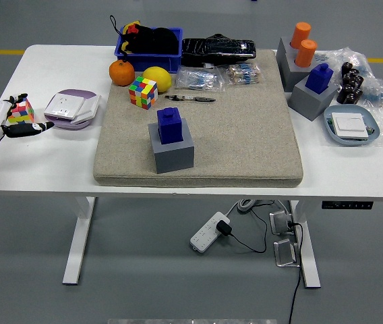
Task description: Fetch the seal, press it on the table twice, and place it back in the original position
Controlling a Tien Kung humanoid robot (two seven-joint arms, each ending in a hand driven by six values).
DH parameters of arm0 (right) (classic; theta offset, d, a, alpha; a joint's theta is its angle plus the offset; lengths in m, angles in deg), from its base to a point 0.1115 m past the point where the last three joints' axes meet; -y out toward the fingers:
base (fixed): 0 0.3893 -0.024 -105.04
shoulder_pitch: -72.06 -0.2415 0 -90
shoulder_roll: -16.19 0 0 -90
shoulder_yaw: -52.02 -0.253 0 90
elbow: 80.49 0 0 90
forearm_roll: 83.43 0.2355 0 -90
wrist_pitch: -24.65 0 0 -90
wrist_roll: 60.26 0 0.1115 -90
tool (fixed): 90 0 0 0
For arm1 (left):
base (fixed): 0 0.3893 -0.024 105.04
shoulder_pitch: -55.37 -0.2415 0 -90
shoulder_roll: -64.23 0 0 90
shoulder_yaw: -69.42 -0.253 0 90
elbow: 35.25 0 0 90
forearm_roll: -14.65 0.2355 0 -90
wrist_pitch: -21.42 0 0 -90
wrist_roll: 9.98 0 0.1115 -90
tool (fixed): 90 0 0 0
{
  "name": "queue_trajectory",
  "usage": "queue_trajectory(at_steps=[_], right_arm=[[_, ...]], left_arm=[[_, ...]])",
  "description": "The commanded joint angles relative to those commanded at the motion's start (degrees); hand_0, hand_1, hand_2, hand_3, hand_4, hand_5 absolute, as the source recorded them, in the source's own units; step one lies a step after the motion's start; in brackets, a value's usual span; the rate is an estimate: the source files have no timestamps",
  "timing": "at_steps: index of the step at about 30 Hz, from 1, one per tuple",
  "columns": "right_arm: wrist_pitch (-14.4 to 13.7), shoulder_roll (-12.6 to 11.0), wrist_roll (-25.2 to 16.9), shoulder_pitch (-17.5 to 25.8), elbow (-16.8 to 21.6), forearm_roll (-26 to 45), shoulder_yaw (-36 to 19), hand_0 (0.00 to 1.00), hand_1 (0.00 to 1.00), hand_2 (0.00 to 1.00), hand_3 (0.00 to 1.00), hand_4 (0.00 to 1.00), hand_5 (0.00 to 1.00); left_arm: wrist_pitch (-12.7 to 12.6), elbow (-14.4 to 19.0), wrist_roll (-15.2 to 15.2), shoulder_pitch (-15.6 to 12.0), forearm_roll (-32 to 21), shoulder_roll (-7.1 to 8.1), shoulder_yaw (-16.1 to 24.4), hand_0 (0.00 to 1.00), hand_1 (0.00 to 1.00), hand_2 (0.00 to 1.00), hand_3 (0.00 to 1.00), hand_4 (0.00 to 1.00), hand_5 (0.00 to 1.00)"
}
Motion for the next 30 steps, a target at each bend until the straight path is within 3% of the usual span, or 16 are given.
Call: queue_trajectory(at_steps=[30], right_arm=[[0.0, -0.1, 0.0, -0.2, 0.0, 0.1, -0.3, 0.804, 0.707, 0.675, 0.682, 0.721, 0.497]], left_arm=[[0.0, 0.2, -0.1, 0.6, 0.0, -0.11, -0.3, 0.903, 0.945, 0.96, 0.927, 0.946, 0.285]])
